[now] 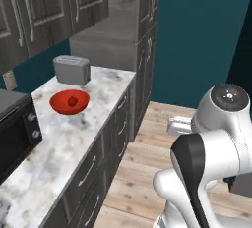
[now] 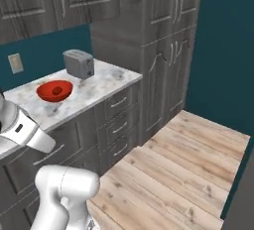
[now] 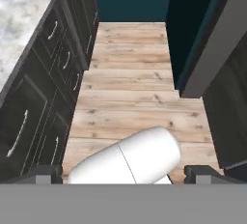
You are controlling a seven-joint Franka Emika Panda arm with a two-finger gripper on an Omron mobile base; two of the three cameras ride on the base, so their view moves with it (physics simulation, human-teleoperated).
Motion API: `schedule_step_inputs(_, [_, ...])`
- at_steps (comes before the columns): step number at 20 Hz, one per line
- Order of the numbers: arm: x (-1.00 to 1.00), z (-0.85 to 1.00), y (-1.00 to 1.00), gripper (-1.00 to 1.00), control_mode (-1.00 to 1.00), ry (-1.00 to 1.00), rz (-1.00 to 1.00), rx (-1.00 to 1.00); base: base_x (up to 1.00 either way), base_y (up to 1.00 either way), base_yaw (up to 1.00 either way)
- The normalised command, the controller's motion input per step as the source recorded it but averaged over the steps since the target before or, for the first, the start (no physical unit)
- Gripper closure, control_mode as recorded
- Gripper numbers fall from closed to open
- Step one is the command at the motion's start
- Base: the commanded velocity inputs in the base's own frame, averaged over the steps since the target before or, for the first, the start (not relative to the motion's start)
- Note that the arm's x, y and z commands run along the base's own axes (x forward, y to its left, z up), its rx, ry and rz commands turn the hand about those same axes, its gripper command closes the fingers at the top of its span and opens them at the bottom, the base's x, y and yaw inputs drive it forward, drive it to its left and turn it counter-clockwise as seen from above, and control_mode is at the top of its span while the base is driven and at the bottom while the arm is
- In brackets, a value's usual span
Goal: Take the bell pepper, peach, and chicken drumstick from the freezer and place them in the bowl on the counter.
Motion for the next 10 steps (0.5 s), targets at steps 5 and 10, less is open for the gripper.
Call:
schedule_step_inputs(5, [0.0, 0.0, 0.0, -1.0, 1.0, 0.0, 0.0, 0.0, -0.67, 0.49, -0.8])
schedule_step_inputs(10, [0.0, 0.0, 0.0, -1.0, 1.0, 0.0, 0.0, 0.0, -0.34, 0.79, -0.75])
